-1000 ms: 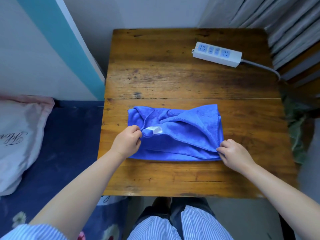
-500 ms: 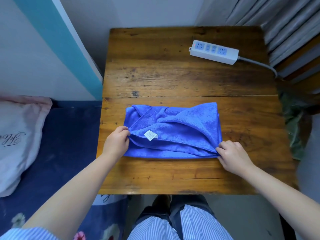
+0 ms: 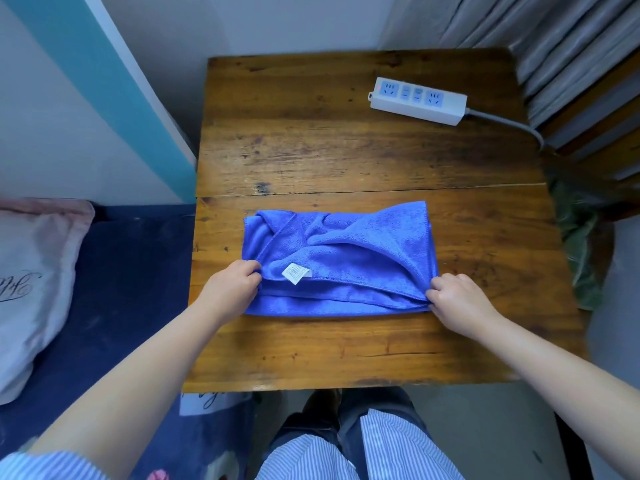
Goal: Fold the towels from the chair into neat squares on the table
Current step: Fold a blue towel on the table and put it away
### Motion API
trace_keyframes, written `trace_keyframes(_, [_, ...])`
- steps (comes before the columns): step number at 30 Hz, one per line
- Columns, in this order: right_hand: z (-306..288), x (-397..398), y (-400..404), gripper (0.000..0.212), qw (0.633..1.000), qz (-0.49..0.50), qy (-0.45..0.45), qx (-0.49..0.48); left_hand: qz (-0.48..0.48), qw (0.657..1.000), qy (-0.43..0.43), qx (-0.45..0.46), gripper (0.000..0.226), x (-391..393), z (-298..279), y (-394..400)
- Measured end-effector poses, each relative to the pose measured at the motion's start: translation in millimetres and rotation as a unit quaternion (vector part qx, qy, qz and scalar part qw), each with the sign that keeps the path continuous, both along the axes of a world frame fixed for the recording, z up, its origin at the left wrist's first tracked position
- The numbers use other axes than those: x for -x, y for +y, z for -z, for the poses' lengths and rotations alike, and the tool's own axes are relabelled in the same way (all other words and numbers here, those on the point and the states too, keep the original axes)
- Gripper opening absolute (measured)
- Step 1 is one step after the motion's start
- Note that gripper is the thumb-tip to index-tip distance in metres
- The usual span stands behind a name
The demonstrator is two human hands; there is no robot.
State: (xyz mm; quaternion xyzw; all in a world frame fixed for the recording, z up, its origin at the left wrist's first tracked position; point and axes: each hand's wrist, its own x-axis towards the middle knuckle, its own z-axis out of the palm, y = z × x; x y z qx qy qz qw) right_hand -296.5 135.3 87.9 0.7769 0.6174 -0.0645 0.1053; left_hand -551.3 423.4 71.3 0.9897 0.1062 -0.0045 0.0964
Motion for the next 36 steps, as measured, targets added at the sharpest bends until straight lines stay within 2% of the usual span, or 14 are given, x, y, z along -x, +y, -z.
trace_keyframes(3, [2.1, 4.4, -1.5, 0.029, 1.000, 0.000, -0.004, -0.027, -0.016, 0.998, -0.045, 0.039, 0.017, -1.0, 3.1, 2.8])
trace_keyframes(9, [8.9, 9.6, -1.9, 0.025, 0.998, 0.025, -0.019, -0.046, -0.036, 0.995, -0.075, 0.056, 0.005, -9.0, -16.4, 2.6])
trace_keyframes(12, [13.2, 7.9, -0.5, 0.019, 0.995, 0.008, -0.043, -0.088, -0.070, 0.991, -0.095, 0.064, 0.003, -9.6, -21.6, 5.6])
trace_keyframes(15, [16.4, 7.0, -1.6, 0.025, 0.991, 0.007, -0.051, -0.121, -0.111, 0.986, -0.102, 0.070, 0.001, -8.0, -21.2, 8.5])
trace_keyframes(17, [17.8, 4.1, -1.6, 0.019, 0.991, 0.024, -0.037, -0.126, -0.149, 0.979, -0.110, 0.084, 0.007, -6.7, -19.8, 10.7])
trace_keyframes(20, [12.4, -2.0, 0.6, 0.022, 0.990, 0.060, 0.001, -0.127, -0.202, 0.970, -0.095, 0.099, 0.020, -5.2, -22.8, 12.0])
trace_keyframes(24, [-2.2, -13.5, 5.9, 0.019, 0.985, 0.070, 0.040, -0.155, -0.221, 0.968, -0.074, 0.094, 0.020, -7.0, -29.1, 12.9])
trace_keyframes(27, [-13.1, -19.5, 8.5, 0.013, 0.981, 0.028, 0.068, -0.178, -0.228, 0.967, -0.075, 0.084, 0.022, -10.8, -32.8, 13.0])
trace_keyframes(30, [-27.8, -22.2, 12.6, 0.024, 0.984, -0.018, 0.072, -0.163, -0.250, 0.962, -0.066, 0.083, 0.019, -13.6, -38.5, 14.9])
trace_keyframes(32, [-34.4, -22.4, 14.0, 0.024, 0.986, -0.050, 0.068, -0.141, -0.260, 0.961, -0.048, 0.081, 0.029, -13.2, -40.4, 16.2])
trace_keyframes(36, [-37.1, -21.7, 16.7, 0.022, 0.981, -0.009, 0.098, -0.166, -0.286, 0.954, 0.001, 0.090, 0.020, -14.7, -45.0, 13.0])
